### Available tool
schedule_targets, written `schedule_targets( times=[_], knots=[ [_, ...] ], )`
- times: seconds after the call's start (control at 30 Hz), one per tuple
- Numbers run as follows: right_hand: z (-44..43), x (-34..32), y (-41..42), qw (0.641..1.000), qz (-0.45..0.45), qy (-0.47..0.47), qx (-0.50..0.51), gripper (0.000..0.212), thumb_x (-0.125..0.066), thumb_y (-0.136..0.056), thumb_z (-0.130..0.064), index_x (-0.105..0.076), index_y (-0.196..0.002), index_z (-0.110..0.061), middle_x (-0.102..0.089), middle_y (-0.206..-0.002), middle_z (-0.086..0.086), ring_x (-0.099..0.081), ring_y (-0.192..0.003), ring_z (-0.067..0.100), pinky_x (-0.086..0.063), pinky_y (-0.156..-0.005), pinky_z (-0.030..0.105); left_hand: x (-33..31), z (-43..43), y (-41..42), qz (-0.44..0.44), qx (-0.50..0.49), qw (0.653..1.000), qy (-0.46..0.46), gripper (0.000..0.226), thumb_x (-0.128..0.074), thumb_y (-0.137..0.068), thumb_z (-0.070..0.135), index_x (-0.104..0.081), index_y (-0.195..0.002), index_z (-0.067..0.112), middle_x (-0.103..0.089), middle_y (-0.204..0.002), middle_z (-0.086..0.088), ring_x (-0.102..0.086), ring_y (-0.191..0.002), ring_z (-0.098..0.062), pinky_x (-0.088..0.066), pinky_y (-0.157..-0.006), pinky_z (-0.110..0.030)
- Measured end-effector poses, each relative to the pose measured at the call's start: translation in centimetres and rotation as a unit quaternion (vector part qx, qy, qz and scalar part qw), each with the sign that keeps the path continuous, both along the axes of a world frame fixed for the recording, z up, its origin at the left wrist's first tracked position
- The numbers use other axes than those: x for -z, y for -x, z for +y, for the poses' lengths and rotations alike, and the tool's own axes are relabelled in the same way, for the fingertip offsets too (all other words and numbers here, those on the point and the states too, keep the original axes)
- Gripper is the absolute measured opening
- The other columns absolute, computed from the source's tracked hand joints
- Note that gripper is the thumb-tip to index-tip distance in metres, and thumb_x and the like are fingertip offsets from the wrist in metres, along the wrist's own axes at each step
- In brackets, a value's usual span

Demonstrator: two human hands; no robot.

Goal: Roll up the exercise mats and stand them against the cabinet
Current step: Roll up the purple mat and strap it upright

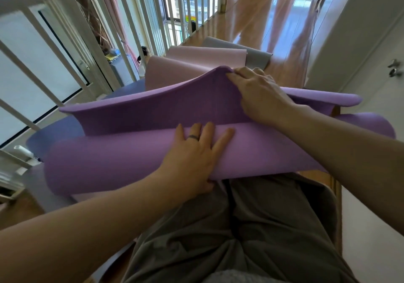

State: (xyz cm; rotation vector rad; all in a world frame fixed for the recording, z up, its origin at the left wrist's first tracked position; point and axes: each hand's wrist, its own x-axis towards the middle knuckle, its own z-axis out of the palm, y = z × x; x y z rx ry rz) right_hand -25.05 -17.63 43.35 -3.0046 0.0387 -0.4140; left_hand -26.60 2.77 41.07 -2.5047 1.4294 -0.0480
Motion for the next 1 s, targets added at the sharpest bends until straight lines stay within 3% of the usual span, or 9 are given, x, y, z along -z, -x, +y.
schedule_targets(
  times=[0.13, 0.23, 0.3, 0.4, 0.47, 0.63, 0.8, 0.9, 1.0],
  knots=[
    [-1.0, -1.2, 0.0, 0.992, -0.101, -0.053, -0.062, 0.050, -0.044, -0.077, 0.002, -0.066, -0.120, -0.010, -0.066, -0.115, 0.013, -0.060, -0.108, 0.036, -0.048, -0.093, 0.049, -0.4, -0.1, -2.2, 0.041, 0.013, 0.998, 0.036, 0.107, -0.056, -0.071, 0.071, 0.011, -0.145, 0.034, -0.027, -0.145, -0.011, -0.039, -0.125, -0.032, -0.031, -0.103, -0.048],
    [-2.5, -3.4, -0.3, 0.992, -0.119, -0.043, -0.029, 0.052, -0.047, -0.076, 0.009, -0.068, -0.118, -0.013, -0.067, -0.117, 0.008, -0.059, -0.112, 0.031, -0.045, -0.098, 0.041, -1.8, 0.3, -2.5, 0.045, 0.055, 0.995, 0.069, 0.105, -0.061, -0.061, 0.069, -0.006, -0.143, 0.033, -0.044, -0.133, -0.008, -0.052, -0.110, -0.031, -0.044, -0.093, -0.046],
    [-3.7, -3.8, -0.4, 0.994, -0.102, -0.029, -0.007, 0.055, -0.048, -0.075, 0.010, -0.068, -0.119, -0.016, -0.066, -0.119, 0.008, -0.058, -0.114, 0.032, -0.044, -0.099, 0.043, -2.8, 0.6, -2.2, 0.066, 0.091, 0.990, 0.085, 0.103, -0.064, -0.059, 0.066, -0.012, -0.141, 0.032, -0.047, -0.131, -0.005, -0.054, -0.106, -0.028, -0.046, -0.091, -0.043],
    [-3.8, -2.3, -0.4, 0.998, -0.050, -0.021, 0.007, 0.056, -0.049, -0.072, 0.010, -0.069, -0.117, -0.017, -0.066, -0.120, 0.008, -0.059, -0.113, 0.032, -0.045, -0.100, 0.043, -3.7, 0.5, -1.8, 0.117, 0.109, 0.985, 0.064, 0.099, -0.070, -0.061, 0.064, -0.013, -0.137, 0.034, -0.046, -0.133, 0.000, -0.053, -0.108, -0.022, -0.039, -0.088, -0.031],
    [-3.6, -0.8, 0.0, 0.999, -0.026, -0.028, 0.000, 0.055, -0.051, -0.070, 0.012, -0.070, -0.115, -0.014, -0.068, -0.116, 0.008, -0.061, -0.110, 0.031, -0.047, -0.097, 0.043, -3.0, 0.1, -1.9, 0.145, 0.102, 0.984, 0.028, 0.099, -0.068, -0.064, 0.068, -0.012, -0.138, 0.035, -0.041, -0.139, 0.004, -0.048, -0.117, -0.019, -0.035, -0.095, -0.030],
    [-4.2, 0.6, 0.3, 0.997, -0.036, -0.063, 0.020, 0.057, -0.049, -0.069, 0.012, -0.070, -0.115, -0.015, -0.068, -0.115, 0.007, -0.060, -0.110, 0.030, -0.046, -0.096, 0.045, -2.3, -0.6, -2.7, 0.083, 0.117, 0.989, 0.028, 0.098, -0.055, -0.065, 0.074, -0.019, -0.145, 0.030, -0.028, -0.137, -0.002, -0.031, -0.122, -0.022, -0.033, -0.105, -0.039],
    [-4.4, 0.9, 0.4, 0.996, -0.043, -0.074, 0.017, 0.056, -0.051, -0.069, 0.010, -0.070, -0.115, -0.016, -0.068, -0.116, 0.005, -0.060, -0.111, 0.027, -0.047, -0.097, 0.044, -2.1, -0.5, -2.7, 0.051, 0.111, 0.991, 0.053, 0.089, -0.045, -0.071, 0.071, -0.027, -0.144, 0.022, -0.042, -0.129, -0.006, -0.048, -0.112, -0.025, -0.039, -0.100, -0.041],
    [-4.1, 1.0, 1.0, 0.996, -0.041, -0.080, 0.013, 0.055, -0.050, -0.070, 0.010, -0.070, -0.115, -0.015, -0.068, -0.116, 0.006, -0.061, -0.110, 0.027, -0.047, -0.095, 0.043, -2.0, -0.8, -2.6, 0.065, 0.087, 0.990, 0.087, 0.076, -0.039, -0.076, 0.063, -0.034, -0.139, 0.020, -0.050, -0.132, -0.006, -0.053, -0.117, -0.027, -0.032, -0.107, -0.046],
    [-3.9, 1.1, 1.3, 0.995, -0.040, -0.085, 0.021, 0.056, -0.049, -0.071, 0.011, -0.069, -0.116, -0.015, -0.067, -0.117, 0.005, -0.060, -0.110, 0.026, -0.047, -0.096, 0.041, -1.5, -1.0, -2.5, 0.046, 0.064, 0.994, 0.077, 0.081, -0.033, -0.077, 0.065, -0.032, -0.144, 0.020, -0.040, -0.145, -0.007, -0.037, -0.134, -0.028, -0.019, -0.113, -0.054]
  ],
)
